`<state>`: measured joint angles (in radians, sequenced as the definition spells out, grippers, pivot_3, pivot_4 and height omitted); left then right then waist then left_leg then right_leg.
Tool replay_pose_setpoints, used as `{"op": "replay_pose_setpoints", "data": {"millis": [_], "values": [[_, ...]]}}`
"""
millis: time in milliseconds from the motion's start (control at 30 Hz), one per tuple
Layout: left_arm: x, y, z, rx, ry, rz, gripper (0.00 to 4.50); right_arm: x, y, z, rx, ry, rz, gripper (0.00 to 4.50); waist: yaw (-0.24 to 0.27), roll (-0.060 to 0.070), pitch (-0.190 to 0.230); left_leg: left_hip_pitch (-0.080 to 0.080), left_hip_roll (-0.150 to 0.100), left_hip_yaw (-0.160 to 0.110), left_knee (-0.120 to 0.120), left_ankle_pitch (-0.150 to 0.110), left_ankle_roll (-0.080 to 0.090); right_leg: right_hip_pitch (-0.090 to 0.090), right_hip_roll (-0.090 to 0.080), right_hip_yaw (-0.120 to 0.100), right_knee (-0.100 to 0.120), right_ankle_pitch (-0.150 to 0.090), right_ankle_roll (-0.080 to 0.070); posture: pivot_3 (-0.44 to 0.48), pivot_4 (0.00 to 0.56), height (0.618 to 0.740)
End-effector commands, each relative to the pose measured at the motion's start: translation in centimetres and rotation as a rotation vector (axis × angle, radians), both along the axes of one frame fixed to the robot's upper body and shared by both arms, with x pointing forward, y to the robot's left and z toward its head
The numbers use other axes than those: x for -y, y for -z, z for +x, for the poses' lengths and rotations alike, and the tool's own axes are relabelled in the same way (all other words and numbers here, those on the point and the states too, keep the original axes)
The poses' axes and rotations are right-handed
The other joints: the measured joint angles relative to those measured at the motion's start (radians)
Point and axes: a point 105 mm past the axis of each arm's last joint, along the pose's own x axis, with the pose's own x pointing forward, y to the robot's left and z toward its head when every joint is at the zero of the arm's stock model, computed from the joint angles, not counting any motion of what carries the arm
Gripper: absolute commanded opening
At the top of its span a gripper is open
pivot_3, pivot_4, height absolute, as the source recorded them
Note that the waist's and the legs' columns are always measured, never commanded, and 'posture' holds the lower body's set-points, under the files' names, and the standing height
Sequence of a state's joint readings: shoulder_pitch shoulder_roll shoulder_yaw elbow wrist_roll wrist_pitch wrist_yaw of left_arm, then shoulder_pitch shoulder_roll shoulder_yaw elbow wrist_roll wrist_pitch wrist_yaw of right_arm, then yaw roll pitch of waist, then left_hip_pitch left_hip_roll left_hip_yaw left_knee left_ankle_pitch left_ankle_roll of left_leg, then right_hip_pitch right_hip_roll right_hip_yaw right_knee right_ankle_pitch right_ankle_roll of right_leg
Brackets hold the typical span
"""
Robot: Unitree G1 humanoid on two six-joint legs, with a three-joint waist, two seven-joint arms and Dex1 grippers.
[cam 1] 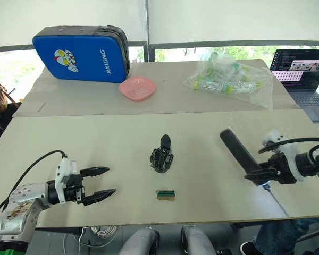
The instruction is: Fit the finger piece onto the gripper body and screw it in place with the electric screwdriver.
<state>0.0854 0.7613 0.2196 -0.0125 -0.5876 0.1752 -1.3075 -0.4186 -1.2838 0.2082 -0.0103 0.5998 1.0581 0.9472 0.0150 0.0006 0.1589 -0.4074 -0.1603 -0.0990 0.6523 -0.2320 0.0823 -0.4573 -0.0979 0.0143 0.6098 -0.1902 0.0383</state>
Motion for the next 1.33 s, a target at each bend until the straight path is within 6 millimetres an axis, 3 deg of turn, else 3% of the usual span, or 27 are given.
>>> {"op": "replay_pose_setpoints", "data": {"millis": [33,333,400,533,567,600,700,767,867,1033,1133,1333], "values": [[-0.8,-1.1,-0.1,0.065,-0.001,0.011,4.48,0.2,-1.7,1.5,0.073,-0.042,-0.024,1.95,-0.004,0.002,0.002,0.000,0.000,0.000,0.000,0.000,0.000,0.000,0.001,0.000,0.000,0.000,0.000,0.000,0.150,0.740],[-1.8,-0.1,0.5,0.070,-0.039,0.055,4.48,1.3,-0.5,2.7,0.040,-0.019,-0.043,1.95,-0.002,0.002,0.002,0.001,0.001,0.000,0.003,0.000,0.000,0.001,0.001,0.000,0.001,0.001,0.000,0.000,0.150,0.740],[-2.1,0.5,0.8,0.057,-0.068,0.088,4.50,1.4,-0.7,2.9,0.049,-0.022,-0.037,2.98,-0.002,0.002,0.002,0.000,0.001,0.000,0.006,-0.001,0.001,0.001,0.002,0.000,0.001,0.002,0.001,0.000,0.150,0.740],[-2.4,0.5,1.3,0.081,-0.088,0.088,4.50,1.9,-1.6,3.1,0.093,-0.025,-0.041,4.37,-0.002,0.002,0.002,0.001,0.000,0.001,0.008,-0.001,0.001,0.001,0.002,-0.001,0.000,0.006,0.002,0.000,0.150,0.740],[-2.4,0.5,1.4,0.086,-0.095,0.090,4.50,2.1,-1.8,3.0,0.103,-0.027,-0.043,4.47,-0.002,0.003,0.002,0.001,0.000,0.001,0.008,-0.001,0.001,0.001,0.002,-0.001,0.001,0.006,0.002,0.000,0.150,0.740],[-2.4,0.5,1.5,0.089,-0.099,0.091,4.50,2.2,-2.0,3.0,0.110,-0.028,-0.045,4.47,-0.002,0.002,0.002,0.001,0.000,0.001,0.008,0.000,0.000,0.001,0.002,-0.001,0.001,0.007,0.002,0.000,0.150,0.740],[-3.1,0.4,1.8,0.122,-0.151,0.124,4.50,2.1,-5.2,3.0,0.277,-0.109,0.001,4.47,0.002,0.003,0.002,0.001,0.000,0.001,0.008,0.000,0.000,0.001,0.003,-0.001,0.001,0.007,0.002,0.000,0.150,0.740],[-3.4,0.3,1.9,0.149,-0.174,0.144,4.50,1.1,-7.4,2.4,0.392,-0.202,0.083,4.47,0.002,0.003,0.002,0.000,0.000,0.002,0.008,0.001,-0.001,0.001,0.003,-0.001,0.002,0.007,0.002,0.000,0.150,0.740],[-4.3,0.6,1.8,0.180,-0.209,0.205,4.50,-1.1,-10.0,0.1,0.597,-0.464,0.184,4.47,0.002,0.003,0.002,0.000,0.001,0.001,0.008,0.001,-0.001,0.002,0.004,-0.001,0.001,0.007,0.001,0.000,0.150,0.740],[-4.9,0.8,1.6,0.198,-0.231,0.249,4.50,-3.1,-9.7,-3.0,0.775,-0.698,0.183,4.47,-0.001,0.002,0.002,0.004,0.002,0.002,0.008,0.000,0.000,0.006,0.004,0.000,0.001,0.008,0.001,0.000,0.150,0.740],[-5.3,0.7,1.6,0.206,-0.256,0.267,4.50,-3.8,-9.0,-3.6,0.818,-0.641,0.251,4.47,0.000,0.002,0.002,0.007,0.002,0.002,0.008,0.000,-0.001,0.010,0.004,0.000,0.001,0.009,0.002,0.000,0.150,0.740],[-5.5,-0.1,1.4,0.247,-0.285,0.285,4.50,-5.3,-7.0,-4.9,0.850,-0.759,0.218,4.47,-0.003,0.002,0.002,0.016,0.003,0.002,0.008,0.000,-0.001,0.019,0.005,0.001,0.001,0.008,0.003,0.000,0.150,0.740]]}}
